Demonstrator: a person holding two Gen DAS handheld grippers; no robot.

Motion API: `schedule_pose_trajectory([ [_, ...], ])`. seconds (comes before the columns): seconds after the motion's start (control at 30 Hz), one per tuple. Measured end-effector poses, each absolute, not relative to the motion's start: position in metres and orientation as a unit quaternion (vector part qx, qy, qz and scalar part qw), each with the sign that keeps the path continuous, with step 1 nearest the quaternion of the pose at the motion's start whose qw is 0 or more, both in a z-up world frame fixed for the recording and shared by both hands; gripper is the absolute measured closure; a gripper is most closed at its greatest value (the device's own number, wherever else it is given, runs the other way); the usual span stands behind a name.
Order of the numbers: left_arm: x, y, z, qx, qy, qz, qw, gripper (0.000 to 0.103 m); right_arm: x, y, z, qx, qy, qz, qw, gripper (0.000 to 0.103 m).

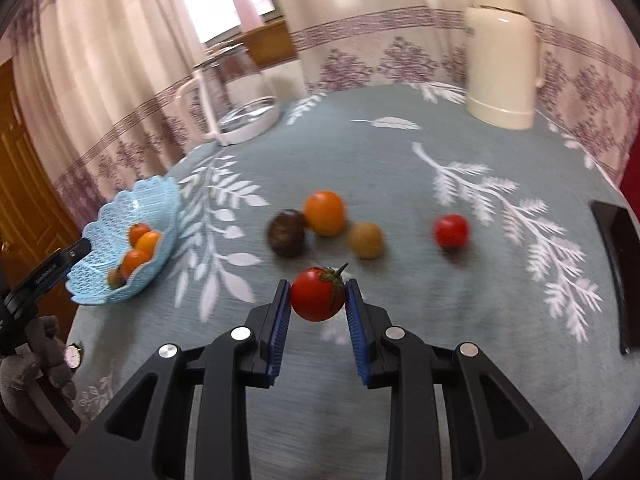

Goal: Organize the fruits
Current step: 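Carry the red tomato into the blue basket and open the right tool, then withdraw both tools from the basket toward the remaining fruits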

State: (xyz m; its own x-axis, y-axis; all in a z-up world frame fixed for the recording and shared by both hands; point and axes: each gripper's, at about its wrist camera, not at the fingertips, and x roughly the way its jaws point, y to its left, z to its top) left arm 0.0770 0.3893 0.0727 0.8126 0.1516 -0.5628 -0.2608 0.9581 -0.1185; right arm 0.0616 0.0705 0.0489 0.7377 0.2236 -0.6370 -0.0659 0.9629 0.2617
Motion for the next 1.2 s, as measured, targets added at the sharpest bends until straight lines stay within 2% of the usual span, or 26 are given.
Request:
schedule_pose_trajectory([
  [0.43,0.07,0.401,0.084,-0.102,0.271,0.113,0.95,0.025,0.095,0.171,0.081,0.054,0.337,0.181,0.923,0.075],
  [0.77,0.071,0.409,0.085,-0.11,0.272,0.113,0.949,0.024,0.125,0.224,0.079,0.034,0.351,0.218,0.91,0.074],
  [0.83,0.072,0.409,0.084,-0.111,0.273,0.113,0.949,0.022,0.13,0.229,0.078,0.034,0.353,0.217,0.91,0.074],
  [0.87,0.072,0.409,0.084,-0.111,0.273,0.113,0.949,0.017,0.132,0.23,0.078,0.036,0.355,0.216,0.909,0.073],
  [1.1,0.074,0.408,0.081,-0.11,0.276,0.112,0.948,0.014,0.133,0.224,0.072,0.048,0.358,0.207,0.909,0.061],
  [1.2,0.074,0.409,0.081,-0.111,0.277,0.111,0.948,0.014,0.132,0.217,0.07,0.059,0.36,0.2,0.909,0.06],
])
